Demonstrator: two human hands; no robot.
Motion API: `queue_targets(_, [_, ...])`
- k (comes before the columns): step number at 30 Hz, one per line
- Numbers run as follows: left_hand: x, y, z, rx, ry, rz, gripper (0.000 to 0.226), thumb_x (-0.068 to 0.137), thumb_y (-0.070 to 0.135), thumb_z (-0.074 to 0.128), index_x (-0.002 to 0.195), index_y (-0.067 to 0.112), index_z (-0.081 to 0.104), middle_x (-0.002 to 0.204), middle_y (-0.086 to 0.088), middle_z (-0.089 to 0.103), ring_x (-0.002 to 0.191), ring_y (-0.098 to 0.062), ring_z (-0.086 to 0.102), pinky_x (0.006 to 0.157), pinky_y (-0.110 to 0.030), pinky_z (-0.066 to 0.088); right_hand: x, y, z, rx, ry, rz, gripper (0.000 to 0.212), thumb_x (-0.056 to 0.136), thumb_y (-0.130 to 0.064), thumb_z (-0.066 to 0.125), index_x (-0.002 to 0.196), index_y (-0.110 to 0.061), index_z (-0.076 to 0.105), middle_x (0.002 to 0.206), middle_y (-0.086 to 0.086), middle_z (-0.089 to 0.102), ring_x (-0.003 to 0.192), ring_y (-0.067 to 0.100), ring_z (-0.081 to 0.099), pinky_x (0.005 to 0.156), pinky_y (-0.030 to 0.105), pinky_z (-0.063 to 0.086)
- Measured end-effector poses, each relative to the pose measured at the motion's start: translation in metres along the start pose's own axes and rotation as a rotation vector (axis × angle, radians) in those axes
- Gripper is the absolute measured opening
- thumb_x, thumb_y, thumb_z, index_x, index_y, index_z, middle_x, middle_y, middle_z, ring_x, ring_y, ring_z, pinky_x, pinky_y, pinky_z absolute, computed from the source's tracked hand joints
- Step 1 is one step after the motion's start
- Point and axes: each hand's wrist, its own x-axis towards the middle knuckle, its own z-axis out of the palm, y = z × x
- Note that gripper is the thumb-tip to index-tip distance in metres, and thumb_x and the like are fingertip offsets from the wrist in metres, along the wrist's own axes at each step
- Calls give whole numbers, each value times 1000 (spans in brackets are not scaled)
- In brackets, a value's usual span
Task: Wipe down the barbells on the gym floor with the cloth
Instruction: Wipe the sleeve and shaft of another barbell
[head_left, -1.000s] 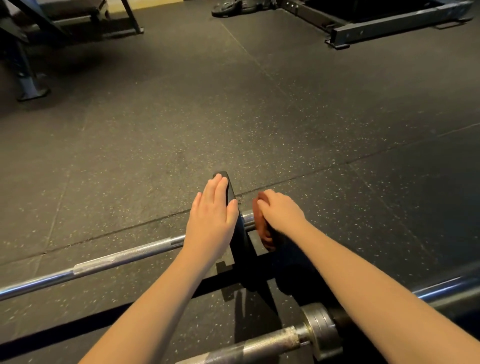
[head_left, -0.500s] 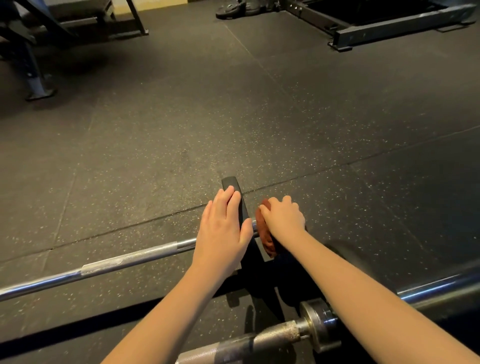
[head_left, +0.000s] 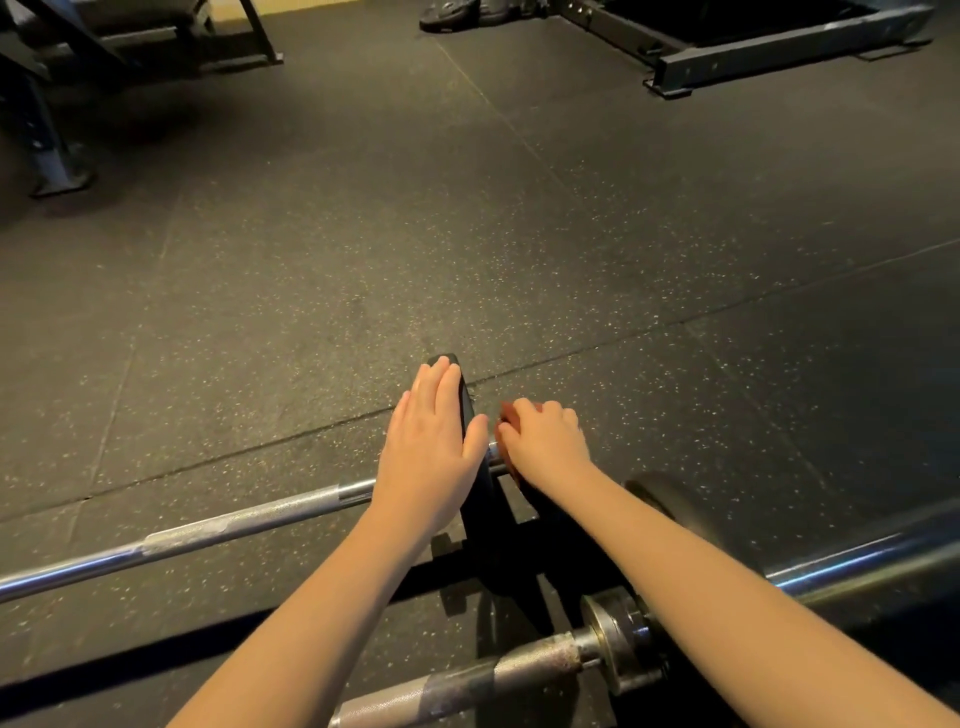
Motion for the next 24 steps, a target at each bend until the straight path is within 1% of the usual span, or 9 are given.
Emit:
queue_targets(3, [1,0,1,-1,-3,-6,69,89,41,26,151,10,23,159,-4,17,148,-18,8,120,-35,10,-2,11,0,-54,-56,-110,43,99,-45,41,139,-27,41,138,14,42,125,37,37,104,46,35])
queue_targets(8, [-8,1,4,6,14,13,66,92,39,29,150,8,23,159,-5,18,148,-19,8,120,-38,13,12,20,-11,209,5,89,33,101,-34,39,131,-21,47,123,18,52,111,37,54,84,38,42])
queue_targets(10, [-11,1,4,4,26,16,73,88,46,22,150,8,24,159,-5,19,148,-20,10,120,-37,14,0,9,-2,154,38,97,35,101,-38,38,131,-22,46,128,17,49,116,37,48,91,41,40])
queue_targets(13, [-10,0,3,-4,31,15,73,88,46,23,150,8,24,159,-5,20,148,-20,11,120,-35,14,-15,2,18,-78,129,-107,42,99,-48,40,135,-27,45,138,10,46,131,32,33,111,45,26])
queue_targets(15, [-9,0,3,-5,28,21,73,88,47,22,150,9,24,159,-5,19,148,-20,10,119,-35,14,-3,14,12,-36,57,-162,46,96,-53,42,134,-27,47,132,8,52,128,30,38,107,44,32])
queue_targets(17, [-9,0,2,-2,13,26,71,89,45,24,151,9,22,159,-5,17,148,-19,8,119,-35,12,9,22,0,124,-36,-40,48,96,-53,41,133,-23,48,126,13,53,121,35,46,98,44,41])
queue_targets(19, [-11,1,2,-3,8,29,70,90,43,27,151,9,22,160,-4,17,148,-19,7,119,-35,12,9,16,0,217,6,104,45,99,-48,38,133,-20,46,128,17,49,119,38,47,96,44,40])
queue_targets(21, [-11,1,2,-10,18,26,75,87,48,21,151,9,22,159,-4,17,148,-19,8,119,-34,12,-5,-1,10,76,113,98,42,99,-47,38,131,-22,47,132,15,47,123,35,41,103,45,33])
queue_targets(24, [-9,-4,2,-11,29,20,79,84,51,16,150,9,24,159,-5,19,148,-18,10,119,-33,12,-17,-7,20,-141,185,-114,43,99,-51,36,132,-26,46,132,10,50,129,30,36,111,47,24])
